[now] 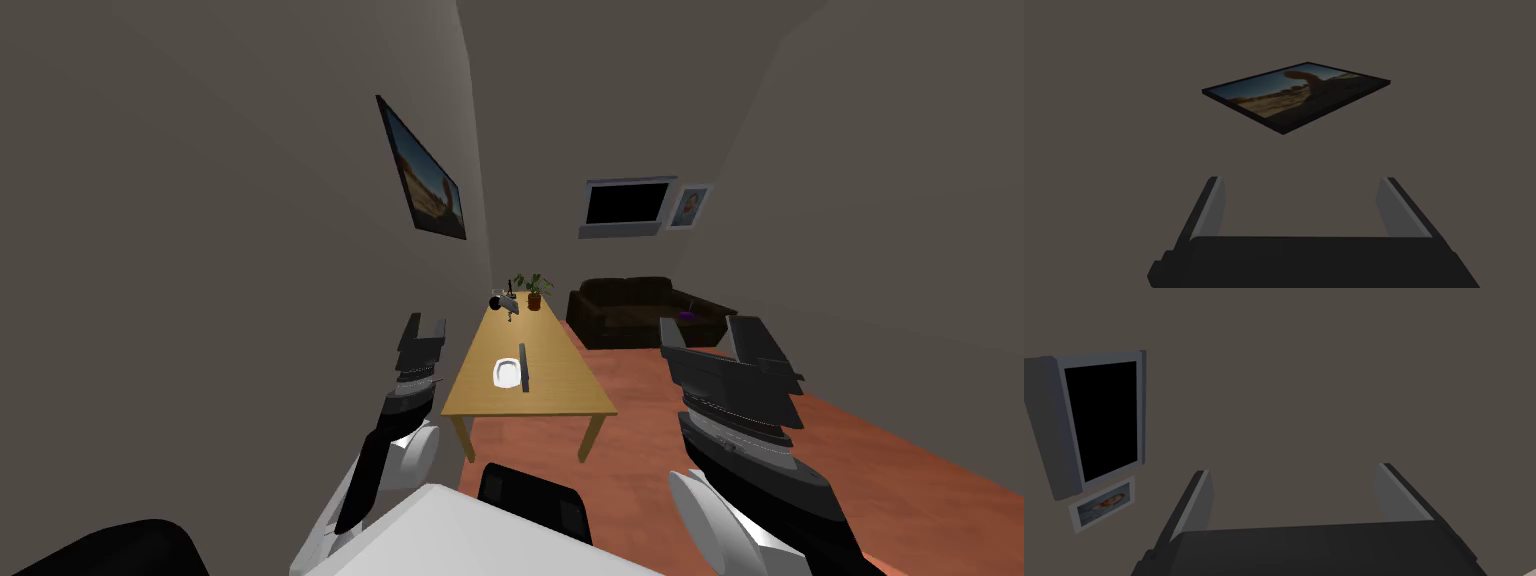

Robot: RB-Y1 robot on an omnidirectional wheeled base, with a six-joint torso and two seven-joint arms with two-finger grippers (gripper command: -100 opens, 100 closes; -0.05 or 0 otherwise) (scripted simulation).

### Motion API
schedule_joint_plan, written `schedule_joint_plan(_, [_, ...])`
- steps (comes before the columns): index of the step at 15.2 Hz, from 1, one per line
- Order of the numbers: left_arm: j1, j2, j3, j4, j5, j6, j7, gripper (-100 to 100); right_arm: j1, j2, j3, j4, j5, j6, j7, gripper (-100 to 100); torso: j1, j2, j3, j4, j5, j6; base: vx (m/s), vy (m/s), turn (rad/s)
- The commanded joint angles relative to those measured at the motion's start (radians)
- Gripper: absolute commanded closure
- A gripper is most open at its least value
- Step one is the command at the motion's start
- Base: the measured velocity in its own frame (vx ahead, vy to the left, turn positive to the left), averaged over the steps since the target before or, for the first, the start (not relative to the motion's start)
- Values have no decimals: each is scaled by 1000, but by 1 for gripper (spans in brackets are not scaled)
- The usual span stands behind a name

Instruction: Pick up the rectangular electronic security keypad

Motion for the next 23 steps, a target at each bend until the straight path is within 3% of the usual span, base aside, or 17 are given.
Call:
schedule_joint_plan(1, [0, 30, 3, 4, 5, 16, -4, -100, 0, 0, 0, 0, 0, 0, 0, 0, 0, 0, 0, 0, 0, 0, -3, -2, -59])
schedule_joint_plan(3, [0, 75, 11, 14, 17, 55, -14, -100, 0, 0, 0, 0, 0, 0, 0, 0, 0, 0, 0, 0, 0, 0, -14, -5, -168])
schedule_joint_plan(8, [-1, 118, 22, 28, 35, 113, -30, -100, 0, 0, 0, 0, 0, 0, 0, 0, 0, 1, 1, 0, 0, 0, -18, -3, -140])
schedule_joint_plan(15, [-1, 199, 56, 70, 88, 256, -74, -100, 0, 0, 0, 0, 0, 0, 0, 0, 0, 2, 1, 0, 0, 0, -19, -5, -209])
schedule_joint_plan(23, [-2, 236, 77, 96, 120, 386, -102, -100, 0, 0, 0, 0, 0, 0, 0, 0, -3, 3, 1, 1, -1, 0, -24, -22, -124])
